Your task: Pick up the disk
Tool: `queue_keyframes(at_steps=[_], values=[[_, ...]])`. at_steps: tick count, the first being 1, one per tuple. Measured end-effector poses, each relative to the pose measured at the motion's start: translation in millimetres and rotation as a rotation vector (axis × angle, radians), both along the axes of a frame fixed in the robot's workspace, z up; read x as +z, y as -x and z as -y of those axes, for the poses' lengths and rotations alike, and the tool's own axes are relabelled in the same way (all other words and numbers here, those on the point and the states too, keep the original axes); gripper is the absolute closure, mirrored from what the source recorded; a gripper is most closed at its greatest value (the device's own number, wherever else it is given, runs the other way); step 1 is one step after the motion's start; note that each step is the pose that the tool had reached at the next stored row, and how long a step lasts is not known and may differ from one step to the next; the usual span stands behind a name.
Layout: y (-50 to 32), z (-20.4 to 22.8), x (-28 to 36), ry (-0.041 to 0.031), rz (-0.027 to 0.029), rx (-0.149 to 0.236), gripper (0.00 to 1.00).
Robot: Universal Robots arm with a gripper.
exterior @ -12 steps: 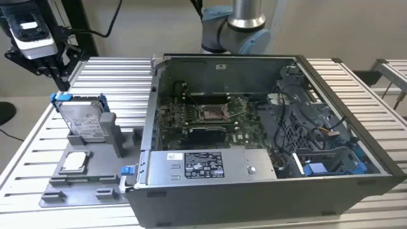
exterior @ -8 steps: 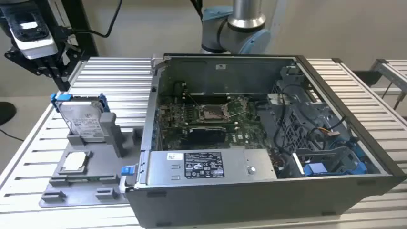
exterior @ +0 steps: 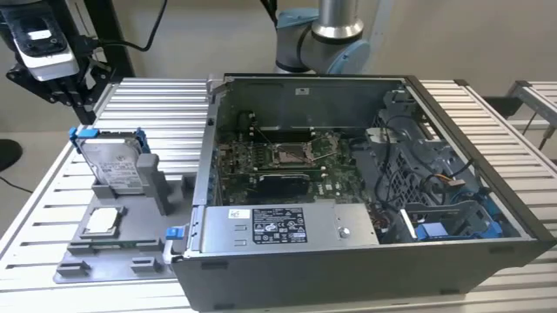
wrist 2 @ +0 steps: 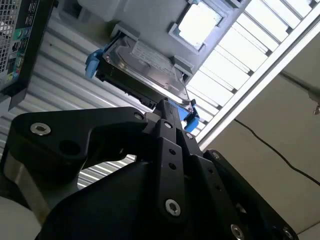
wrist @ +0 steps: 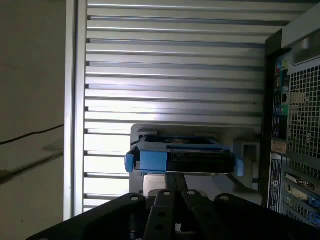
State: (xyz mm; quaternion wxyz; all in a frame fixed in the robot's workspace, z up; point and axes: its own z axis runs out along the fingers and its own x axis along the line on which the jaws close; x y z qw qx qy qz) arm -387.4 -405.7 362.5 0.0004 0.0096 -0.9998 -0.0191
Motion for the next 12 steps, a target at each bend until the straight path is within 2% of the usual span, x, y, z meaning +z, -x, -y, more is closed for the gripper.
queue_keyframes(at_steps=[2, 4, 12], values=[[0.0, 0.0, 0.0, 0.0001, 0.0000, 0.002, 1.00], [0.0, 0.0, 0.0, 0.0005, -0.0001, 0.021, 1.00], [0.0, 0.0, 0.0, 0.0019, 0.0000, 0.139, 1.00]])
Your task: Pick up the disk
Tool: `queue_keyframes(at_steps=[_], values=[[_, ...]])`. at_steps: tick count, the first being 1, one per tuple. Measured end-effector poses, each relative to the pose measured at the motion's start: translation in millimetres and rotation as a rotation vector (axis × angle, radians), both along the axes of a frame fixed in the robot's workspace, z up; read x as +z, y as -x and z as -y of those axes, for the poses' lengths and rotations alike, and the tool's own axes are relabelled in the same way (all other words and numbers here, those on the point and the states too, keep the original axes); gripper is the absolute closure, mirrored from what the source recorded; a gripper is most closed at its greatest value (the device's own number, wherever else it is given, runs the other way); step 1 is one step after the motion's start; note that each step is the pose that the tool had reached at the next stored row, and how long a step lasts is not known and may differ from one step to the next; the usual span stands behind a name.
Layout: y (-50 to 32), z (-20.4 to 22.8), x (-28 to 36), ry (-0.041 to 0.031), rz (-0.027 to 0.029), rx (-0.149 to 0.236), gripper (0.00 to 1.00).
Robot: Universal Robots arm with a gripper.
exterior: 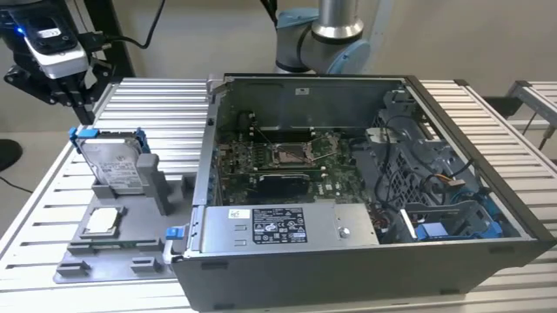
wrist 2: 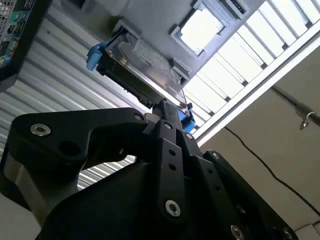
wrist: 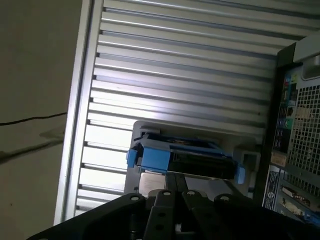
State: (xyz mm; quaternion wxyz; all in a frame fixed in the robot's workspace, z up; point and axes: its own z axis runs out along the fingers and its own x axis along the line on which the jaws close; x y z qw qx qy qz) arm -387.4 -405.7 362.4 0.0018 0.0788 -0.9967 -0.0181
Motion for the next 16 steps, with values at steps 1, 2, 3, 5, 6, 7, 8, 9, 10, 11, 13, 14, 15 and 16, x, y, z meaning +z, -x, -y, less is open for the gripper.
queue_keyframes(at_steps=[1, 2, 3, 5, 6, 7, 8, 9, 10, 11, 13, 14, 15, 16], values=[[0.0, 0.0, 0.0, 0.0008, 0.0000, 0.018, 1.00], [0.0, 0.0, 0.0, 0.0014, 0.0000, 0.034, 1.00], [0.0, 0.0, 0.0, 0.0020, -0.0001, 0.052, 1.00], [0.0, 0.0, 0.0, 0.0035, -0.0001, 0.089, 1.00], [0.0, 0.0, 0.0, 0.0043, 0.0000, 0.108, 1.00], [0.0, 0.0, 0.0, 0.0052, -0.0001, 0.125, 1.00], [0.0, 0.0, 0.0, 0.0062, -0.0001, 0.143, 1.00], [0.0, 0.0, 0.0, 0.0072, -0.0001, 0.162, 1.00], [0.0, 0.0, 0.0, 0.0085, 0.0000, 0.180, 1.00], [0.0, 0.0, 0.0, 0.0098, -0.0001, 0.198, 1.00], [0.0, 0.0, 0.0, 0.0124, -0.0002, 0.234, 1.00], [0.0, 0.0, 0.1, 0.0138, -0.0003, 0.253, 1.00], [0.0, 0.0, 0.1, 0.0151, -0.0003, 0.271, 1.00], [0.0, 0.0, 0.1, 0.0161, -0.0004, 0.289, 1.00]])
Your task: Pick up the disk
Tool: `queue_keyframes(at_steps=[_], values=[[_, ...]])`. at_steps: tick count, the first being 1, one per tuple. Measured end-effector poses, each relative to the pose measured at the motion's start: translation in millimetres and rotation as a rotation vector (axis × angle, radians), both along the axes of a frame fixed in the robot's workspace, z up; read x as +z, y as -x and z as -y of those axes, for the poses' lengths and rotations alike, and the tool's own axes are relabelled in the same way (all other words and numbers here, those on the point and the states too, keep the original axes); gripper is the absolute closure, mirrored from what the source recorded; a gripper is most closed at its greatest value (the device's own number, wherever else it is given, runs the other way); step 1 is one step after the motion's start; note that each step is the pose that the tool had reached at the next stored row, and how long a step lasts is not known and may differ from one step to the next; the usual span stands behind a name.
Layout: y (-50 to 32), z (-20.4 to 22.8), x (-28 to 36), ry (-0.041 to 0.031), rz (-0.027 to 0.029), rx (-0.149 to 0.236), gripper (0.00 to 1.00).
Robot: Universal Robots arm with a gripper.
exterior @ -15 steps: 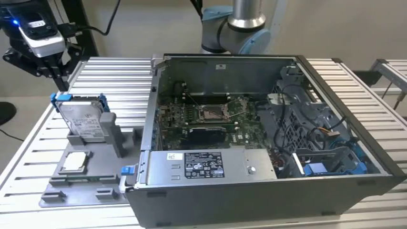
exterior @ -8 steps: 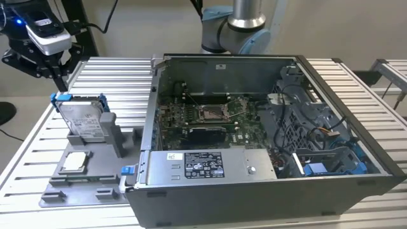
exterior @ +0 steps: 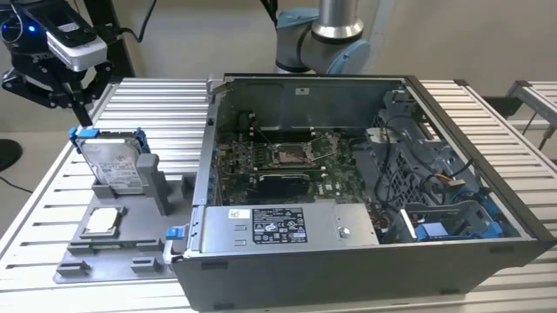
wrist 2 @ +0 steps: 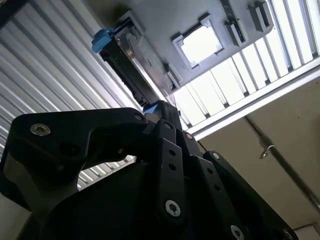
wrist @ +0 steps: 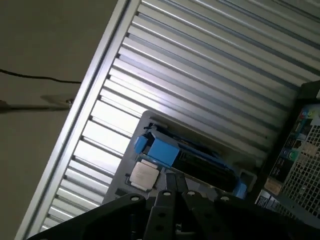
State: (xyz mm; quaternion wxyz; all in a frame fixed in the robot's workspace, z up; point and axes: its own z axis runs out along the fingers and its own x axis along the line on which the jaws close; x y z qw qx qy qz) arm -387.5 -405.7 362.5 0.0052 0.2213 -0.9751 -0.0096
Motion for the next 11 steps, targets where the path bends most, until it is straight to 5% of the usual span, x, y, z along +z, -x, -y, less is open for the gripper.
queue_keyframes(at_steps=[11], values=[[0.0, 0.0, 0.0, 0.0094, 0.0001, 0.201, 1.00]])
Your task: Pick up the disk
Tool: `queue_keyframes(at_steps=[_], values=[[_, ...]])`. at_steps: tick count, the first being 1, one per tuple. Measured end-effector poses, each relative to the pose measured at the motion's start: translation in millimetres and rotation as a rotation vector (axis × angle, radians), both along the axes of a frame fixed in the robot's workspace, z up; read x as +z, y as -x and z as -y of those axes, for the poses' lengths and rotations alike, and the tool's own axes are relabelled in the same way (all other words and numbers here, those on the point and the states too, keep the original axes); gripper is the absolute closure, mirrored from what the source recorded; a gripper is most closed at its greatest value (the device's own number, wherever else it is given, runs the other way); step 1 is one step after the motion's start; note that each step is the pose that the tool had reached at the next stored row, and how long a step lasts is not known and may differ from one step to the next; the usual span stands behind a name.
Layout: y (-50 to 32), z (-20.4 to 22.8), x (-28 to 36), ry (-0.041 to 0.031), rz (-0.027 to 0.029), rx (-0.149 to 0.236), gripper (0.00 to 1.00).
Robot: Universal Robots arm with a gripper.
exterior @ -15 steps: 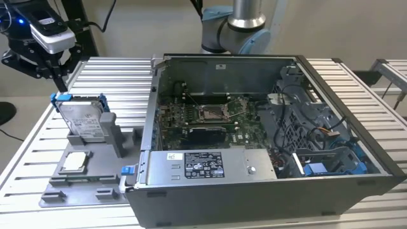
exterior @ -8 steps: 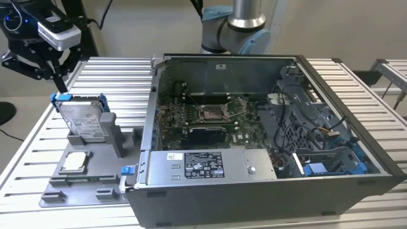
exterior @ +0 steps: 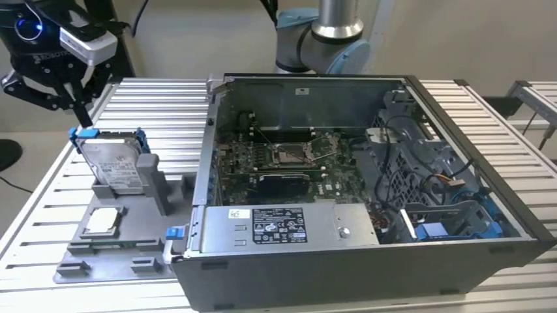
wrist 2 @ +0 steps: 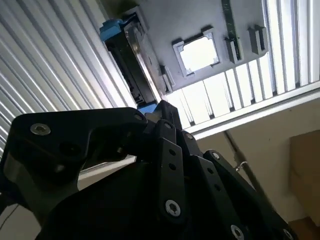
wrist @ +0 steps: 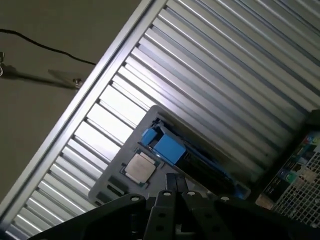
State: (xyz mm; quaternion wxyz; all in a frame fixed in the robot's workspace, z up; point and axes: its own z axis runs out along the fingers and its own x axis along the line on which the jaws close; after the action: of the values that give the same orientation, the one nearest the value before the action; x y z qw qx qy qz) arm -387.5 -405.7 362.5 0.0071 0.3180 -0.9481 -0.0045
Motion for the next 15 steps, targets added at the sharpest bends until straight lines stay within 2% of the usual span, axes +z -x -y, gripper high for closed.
queue_keyframes(at_steps=[15], values=[[0.0, 0.0, 0.0, 0.0033, 0.0002, 0.273, 1.00]])
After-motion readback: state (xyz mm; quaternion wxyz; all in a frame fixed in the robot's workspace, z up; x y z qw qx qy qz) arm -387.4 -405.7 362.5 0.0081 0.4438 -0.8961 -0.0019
